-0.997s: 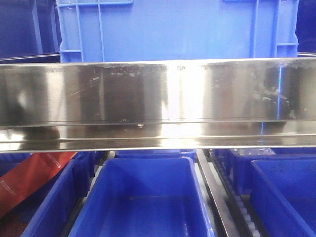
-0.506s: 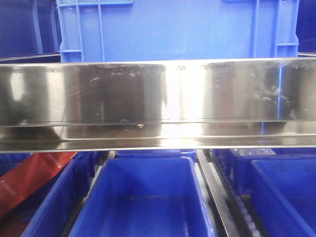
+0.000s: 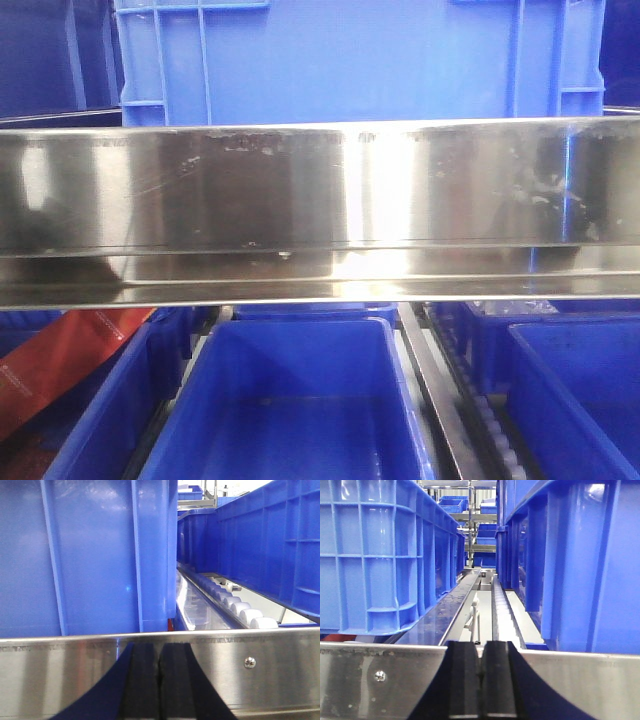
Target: Place valve from conveyor to right shelf box
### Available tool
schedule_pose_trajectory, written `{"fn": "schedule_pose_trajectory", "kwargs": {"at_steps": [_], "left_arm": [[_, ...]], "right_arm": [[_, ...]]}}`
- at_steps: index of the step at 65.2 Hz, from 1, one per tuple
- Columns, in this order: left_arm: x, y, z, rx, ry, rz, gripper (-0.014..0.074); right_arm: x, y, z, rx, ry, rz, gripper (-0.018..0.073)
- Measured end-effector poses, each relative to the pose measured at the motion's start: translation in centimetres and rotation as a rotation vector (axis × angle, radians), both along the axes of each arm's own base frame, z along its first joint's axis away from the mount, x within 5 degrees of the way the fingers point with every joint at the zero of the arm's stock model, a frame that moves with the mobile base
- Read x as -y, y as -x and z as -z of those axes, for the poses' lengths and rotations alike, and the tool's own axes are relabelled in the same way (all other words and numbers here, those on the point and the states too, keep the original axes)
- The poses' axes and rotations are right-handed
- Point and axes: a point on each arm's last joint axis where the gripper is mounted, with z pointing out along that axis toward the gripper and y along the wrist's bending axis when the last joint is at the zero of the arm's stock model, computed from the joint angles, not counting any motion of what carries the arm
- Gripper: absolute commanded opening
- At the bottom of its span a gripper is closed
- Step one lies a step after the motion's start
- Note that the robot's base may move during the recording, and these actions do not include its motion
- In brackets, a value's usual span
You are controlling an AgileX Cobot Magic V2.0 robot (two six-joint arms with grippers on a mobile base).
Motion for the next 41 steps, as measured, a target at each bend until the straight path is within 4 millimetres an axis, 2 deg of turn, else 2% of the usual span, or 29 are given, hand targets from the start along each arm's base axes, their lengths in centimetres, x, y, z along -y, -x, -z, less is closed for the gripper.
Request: {"fn": "schedule_pose_trajectory", "kwargs": {"at_steps": [41], "left_arm": [[0.00, 0.00, 0.02, -0.002, 0.000, 0.000, -0.0111]], "right_arm": [[0.00, 0.00, 0.00, 0.000, 0.000, 0.000, -0.0167]]}}
